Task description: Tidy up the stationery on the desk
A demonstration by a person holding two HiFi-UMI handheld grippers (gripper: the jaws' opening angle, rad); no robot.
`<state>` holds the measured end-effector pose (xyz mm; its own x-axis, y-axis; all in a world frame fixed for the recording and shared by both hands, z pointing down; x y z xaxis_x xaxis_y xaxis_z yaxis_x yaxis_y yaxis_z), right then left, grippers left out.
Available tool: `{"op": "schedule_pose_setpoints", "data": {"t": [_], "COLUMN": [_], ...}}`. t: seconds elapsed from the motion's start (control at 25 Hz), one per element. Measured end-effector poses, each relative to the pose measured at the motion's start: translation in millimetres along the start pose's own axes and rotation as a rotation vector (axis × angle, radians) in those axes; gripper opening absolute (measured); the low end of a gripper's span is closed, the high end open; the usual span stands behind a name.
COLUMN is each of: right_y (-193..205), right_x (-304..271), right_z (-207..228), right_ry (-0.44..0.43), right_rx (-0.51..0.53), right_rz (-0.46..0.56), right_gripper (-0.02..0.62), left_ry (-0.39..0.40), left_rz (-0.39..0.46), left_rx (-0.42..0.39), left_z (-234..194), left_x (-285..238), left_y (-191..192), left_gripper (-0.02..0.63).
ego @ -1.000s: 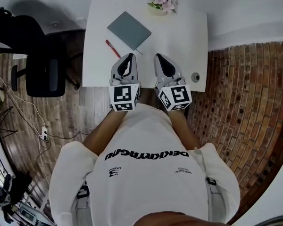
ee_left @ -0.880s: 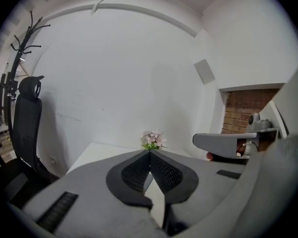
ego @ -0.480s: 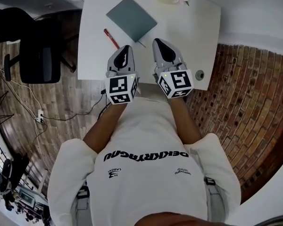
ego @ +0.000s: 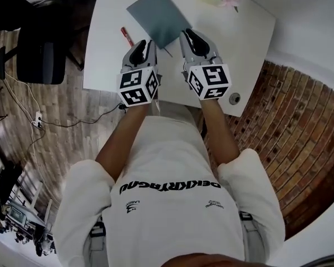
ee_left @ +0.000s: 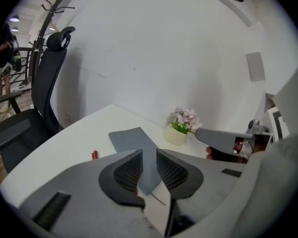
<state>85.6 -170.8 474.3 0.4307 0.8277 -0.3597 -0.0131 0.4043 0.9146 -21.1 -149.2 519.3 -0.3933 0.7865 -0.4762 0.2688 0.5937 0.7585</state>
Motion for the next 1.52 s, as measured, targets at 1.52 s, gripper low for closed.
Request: {"op": "schedule_pose_setpoints", "data": {"t": [1.52], "right_y": [112], "right_x": [-153], "right_z": [69], "right_ry": [-0.119], "right_rx": [0.033], "right_rz": [-0.449], "right_gripper": [0.159], "left_ry": [-0.192], "left_rz": [-0.134], "left_rx": [0.370], "left_z": [-80], "left_x": [-109], "left_y": [50], "left_gripper": [0.101]}}
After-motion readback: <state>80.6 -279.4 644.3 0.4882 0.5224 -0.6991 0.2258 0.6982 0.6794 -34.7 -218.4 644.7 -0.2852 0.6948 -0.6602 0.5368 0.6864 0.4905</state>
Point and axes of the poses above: the fingertips, and each gripper's own axes: x backward along the fingers, z to its right, y out of its underside, the point moved 1 cm from there along x, backward along the fingers, and after that the axes turned 6 degrees about z, right-handed, at the moved point
